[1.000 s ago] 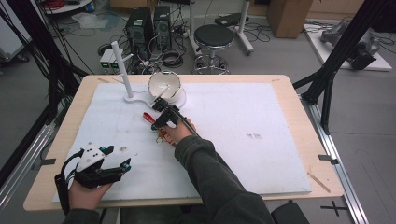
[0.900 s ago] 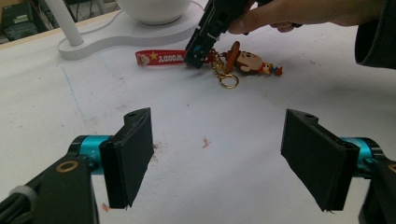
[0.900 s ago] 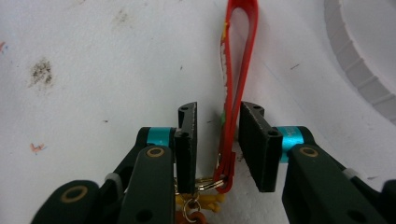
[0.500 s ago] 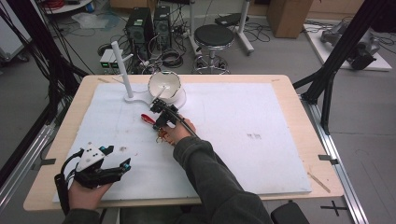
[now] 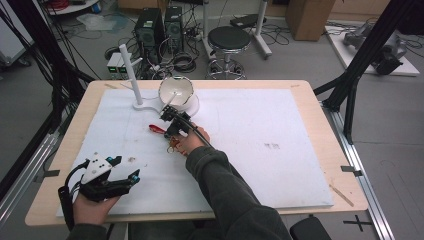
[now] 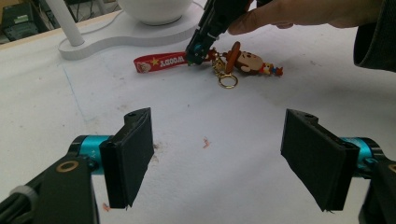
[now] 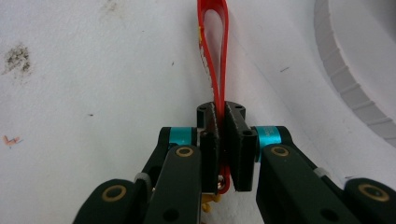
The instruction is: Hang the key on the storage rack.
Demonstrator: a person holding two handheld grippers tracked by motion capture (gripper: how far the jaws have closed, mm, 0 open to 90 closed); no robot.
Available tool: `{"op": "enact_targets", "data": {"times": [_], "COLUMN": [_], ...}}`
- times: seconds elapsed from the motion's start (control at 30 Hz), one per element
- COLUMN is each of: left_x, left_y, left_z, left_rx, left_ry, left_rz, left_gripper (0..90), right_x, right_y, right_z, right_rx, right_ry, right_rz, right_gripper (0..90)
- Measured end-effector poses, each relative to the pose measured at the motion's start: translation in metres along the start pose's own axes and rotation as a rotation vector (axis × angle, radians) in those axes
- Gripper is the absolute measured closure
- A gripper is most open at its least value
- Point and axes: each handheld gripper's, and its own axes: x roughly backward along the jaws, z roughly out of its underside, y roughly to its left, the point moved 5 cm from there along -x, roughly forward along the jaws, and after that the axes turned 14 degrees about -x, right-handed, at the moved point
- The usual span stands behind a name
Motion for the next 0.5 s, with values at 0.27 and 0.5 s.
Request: {"op": "enact_targets", "data": {"times": [0.27,0.5], "left_x": [0.0,0.0], "left_y": [0.0,0.0], "left_z": [0.0,0.0], "left_rx": [-0.002,-0.002], "left_ry": [0.0,0.001], "left_rz": [-0.001,0.001], "left_gripper": [25.7,25.7], "right_x": [0.004,0.012], "right_y": [0.001,0.002], "right_z": [-0.001,-0.003], "right_rx": [0.012,0.013], "right_ry": [-0.008,-0.042], "right_rz": [-0.015,-0.037], "right_gripper": [85.7,85.8]}}
